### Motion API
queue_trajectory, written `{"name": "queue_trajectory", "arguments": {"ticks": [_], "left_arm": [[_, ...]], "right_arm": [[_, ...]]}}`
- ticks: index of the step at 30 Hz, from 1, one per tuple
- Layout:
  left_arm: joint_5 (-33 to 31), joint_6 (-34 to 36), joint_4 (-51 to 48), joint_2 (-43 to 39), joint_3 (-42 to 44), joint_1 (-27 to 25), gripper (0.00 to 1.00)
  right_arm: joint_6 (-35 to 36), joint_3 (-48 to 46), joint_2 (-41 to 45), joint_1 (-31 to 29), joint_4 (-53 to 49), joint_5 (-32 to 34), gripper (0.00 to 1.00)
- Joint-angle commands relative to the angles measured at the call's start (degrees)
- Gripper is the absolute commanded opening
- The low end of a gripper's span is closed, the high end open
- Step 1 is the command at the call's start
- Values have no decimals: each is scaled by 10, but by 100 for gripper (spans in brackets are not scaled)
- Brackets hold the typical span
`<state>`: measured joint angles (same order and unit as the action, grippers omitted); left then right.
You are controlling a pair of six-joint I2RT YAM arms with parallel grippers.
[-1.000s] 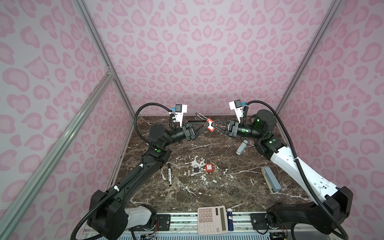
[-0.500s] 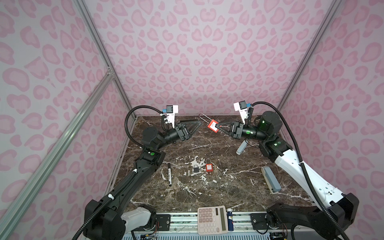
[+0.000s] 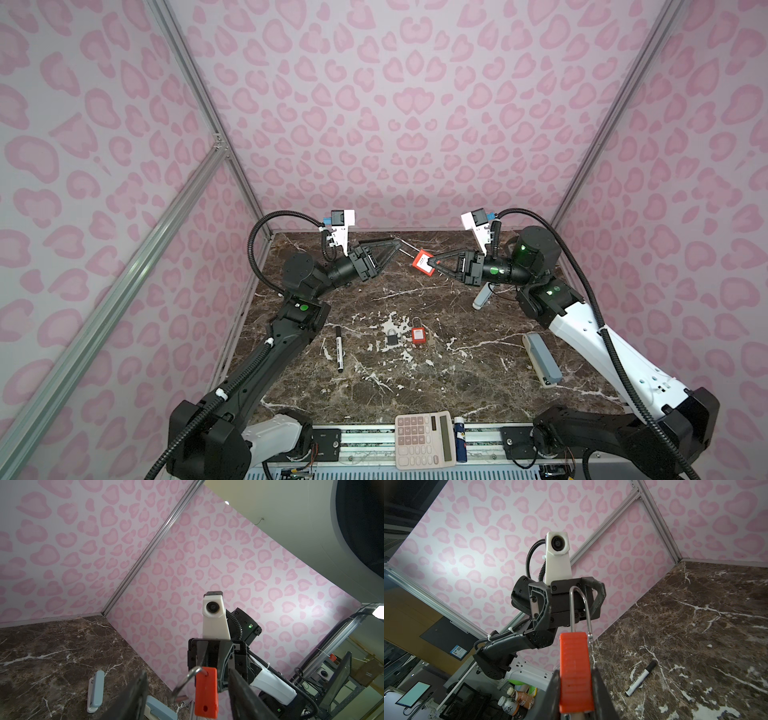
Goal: Lock with the key
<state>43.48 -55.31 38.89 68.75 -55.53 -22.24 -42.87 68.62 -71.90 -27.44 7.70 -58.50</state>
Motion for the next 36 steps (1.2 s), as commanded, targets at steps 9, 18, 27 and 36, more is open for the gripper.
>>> {"name": "queue_trajectory", "arguments": {"ticks": [9,18,27,36], "left_arm": [[0,-2,20,-3,0,1,18],[6,-20,29,4,-1,1,11],[16,-20,32,4,-3,1,11],[27,-13,33,2,-5,0,10]], "right_arm": [[8,0,-5,-1,13,-3,10],[14,-7,-2,-2,19,15,10],[-49,-12,-20,-12,107,-5,10],[-62,1,-29,-15,107,-42,10]]}}
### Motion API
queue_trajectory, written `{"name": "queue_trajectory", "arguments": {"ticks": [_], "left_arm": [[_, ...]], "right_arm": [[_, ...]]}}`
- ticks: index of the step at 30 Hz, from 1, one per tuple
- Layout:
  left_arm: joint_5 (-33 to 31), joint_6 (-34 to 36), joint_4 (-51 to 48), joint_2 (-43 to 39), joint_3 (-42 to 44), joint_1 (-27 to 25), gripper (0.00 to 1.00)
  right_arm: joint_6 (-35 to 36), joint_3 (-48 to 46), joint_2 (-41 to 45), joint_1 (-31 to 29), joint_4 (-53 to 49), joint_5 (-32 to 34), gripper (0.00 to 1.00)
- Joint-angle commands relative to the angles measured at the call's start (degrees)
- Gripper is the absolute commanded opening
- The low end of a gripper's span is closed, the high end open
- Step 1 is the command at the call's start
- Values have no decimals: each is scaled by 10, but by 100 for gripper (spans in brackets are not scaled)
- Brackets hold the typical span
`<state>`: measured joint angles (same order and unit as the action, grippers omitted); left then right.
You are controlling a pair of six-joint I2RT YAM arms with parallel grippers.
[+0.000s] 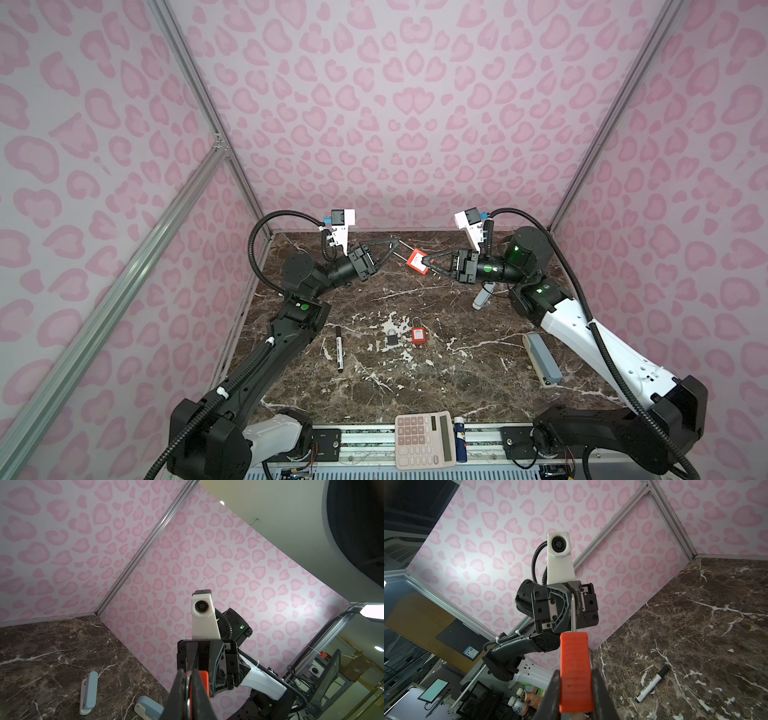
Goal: Lock with the key
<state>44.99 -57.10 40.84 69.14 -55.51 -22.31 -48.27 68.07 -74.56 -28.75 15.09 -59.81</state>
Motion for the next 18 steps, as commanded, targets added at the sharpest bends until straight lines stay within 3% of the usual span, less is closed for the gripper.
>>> {"name": "queue_trajectory", "arguments": {"ticks": [1,7,12,18], "left_arm": [[13,6,13,-2,-6,1,9],[13,3,16,-2,-7,1,5],[18,0,24,-7,-4,1,4],[19,0,22,-9,-1,1,4]], "right_arm": [[-9,7,-3,-1,33,-33,10],[-1,13,-7,-1,22,-32,10],[-53,10,-21,-1,92,-42,10],[-49,13,-31,-4,92,-24,9]]}}
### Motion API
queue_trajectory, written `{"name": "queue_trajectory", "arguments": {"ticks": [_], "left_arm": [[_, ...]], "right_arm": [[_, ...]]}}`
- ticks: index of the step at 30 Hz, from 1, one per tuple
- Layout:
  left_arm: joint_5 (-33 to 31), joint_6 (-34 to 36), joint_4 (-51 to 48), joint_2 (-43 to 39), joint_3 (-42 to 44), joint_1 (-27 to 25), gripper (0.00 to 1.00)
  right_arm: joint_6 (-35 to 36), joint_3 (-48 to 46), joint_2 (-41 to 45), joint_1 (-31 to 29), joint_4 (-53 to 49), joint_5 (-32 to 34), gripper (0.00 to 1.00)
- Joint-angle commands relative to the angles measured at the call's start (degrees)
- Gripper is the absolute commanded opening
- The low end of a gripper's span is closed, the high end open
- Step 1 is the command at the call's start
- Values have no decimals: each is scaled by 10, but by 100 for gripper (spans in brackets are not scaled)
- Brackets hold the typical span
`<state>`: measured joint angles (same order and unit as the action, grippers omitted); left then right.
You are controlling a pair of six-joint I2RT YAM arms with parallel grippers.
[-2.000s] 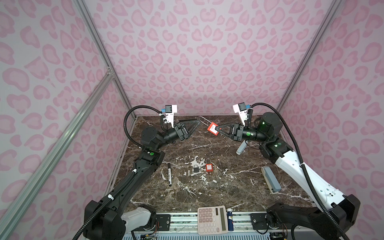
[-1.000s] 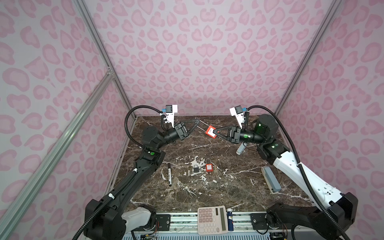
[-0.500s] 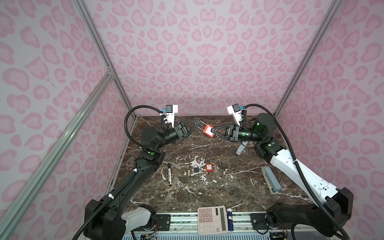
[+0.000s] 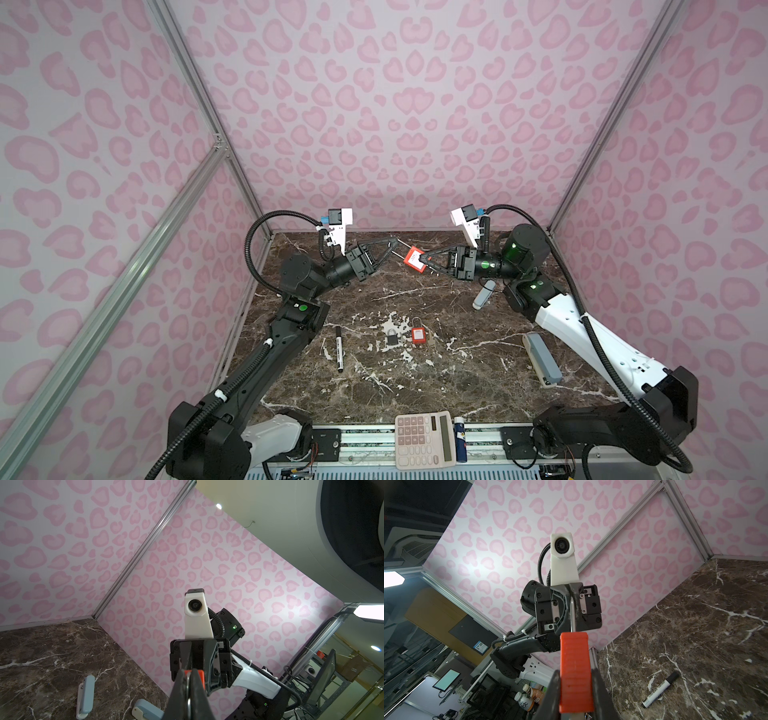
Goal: Lock with the key
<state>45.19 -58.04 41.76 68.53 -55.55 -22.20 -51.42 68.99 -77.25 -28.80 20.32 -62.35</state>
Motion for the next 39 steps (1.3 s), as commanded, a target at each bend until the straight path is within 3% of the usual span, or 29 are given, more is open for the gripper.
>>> {"name": "queue_trajectory", "arguments": {"ticks": [1,13,18,26,36,39], "left_arm": [[17,8,14,-2,3,-1,4],[11,10,17,-6,12,-4,45],[14,10,17,1,10,-13,55],[8,11,23,19,3,-33,55],[8,10,25,27,-4,-38,39],[10,10,25,28,-5,-39,39]], "right_arm": [[-16,4,-5,-3,37,7,9],[7,-1,3,2,6,26,9],[-15,-6,0,2,39,33,9],[-20,-8,0,-1,49,49,9],[-17,-23,3,-4,49,59,9],[-17,-25,2,-5,52,63,9]]}}
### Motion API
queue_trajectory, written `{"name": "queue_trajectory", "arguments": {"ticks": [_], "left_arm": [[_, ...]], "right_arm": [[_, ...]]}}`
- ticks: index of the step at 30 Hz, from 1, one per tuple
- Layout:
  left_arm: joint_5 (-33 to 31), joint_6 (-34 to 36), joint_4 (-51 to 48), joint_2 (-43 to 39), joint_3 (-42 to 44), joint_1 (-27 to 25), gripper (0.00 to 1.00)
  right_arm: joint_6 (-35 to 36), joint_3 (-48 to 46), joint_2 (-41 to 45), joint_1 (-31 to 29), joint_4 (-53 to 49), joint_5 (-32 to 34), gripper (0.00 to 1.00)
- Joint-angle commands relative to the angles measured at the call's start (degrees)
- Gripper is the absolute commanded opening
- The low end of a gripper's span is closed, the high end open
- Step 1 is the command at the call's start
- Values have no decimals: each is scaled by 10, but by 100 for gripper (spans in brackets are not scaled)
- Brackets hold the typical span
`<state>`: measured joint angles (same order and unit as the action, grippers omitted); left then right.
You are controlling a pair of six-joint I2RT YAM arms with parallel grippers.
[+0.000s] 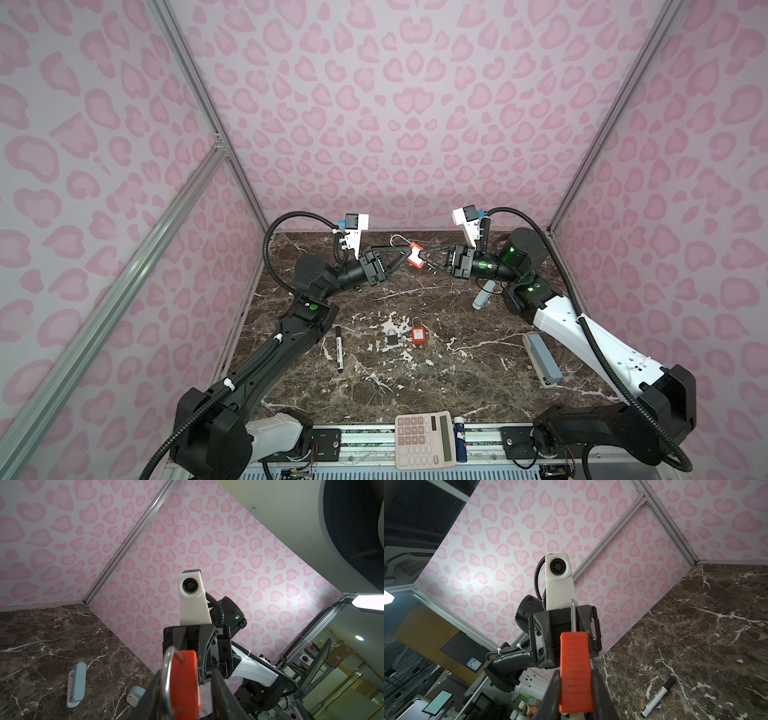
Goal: Lock with the key
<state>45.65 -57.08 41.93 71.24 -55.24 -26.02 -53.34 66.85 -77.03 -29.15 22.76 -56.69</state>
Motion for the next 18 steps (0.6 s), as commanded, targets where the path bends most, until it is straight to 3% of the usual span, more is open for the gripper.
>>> {"name": "queue_trajectory", "arguments": {"ticks": [1,17,18], "left_arm": [[5,1,24,1,-7,-1,39],[4,0,23,5,-10,-3,37],[4,-1,23,6,-10,-4,32]], "right_arm": [[2,-4,-1,-2,29,7,9],[-7,-4,-13,-13,52,12,10],[-7,-3,-13,-12,52,12,10]]}}
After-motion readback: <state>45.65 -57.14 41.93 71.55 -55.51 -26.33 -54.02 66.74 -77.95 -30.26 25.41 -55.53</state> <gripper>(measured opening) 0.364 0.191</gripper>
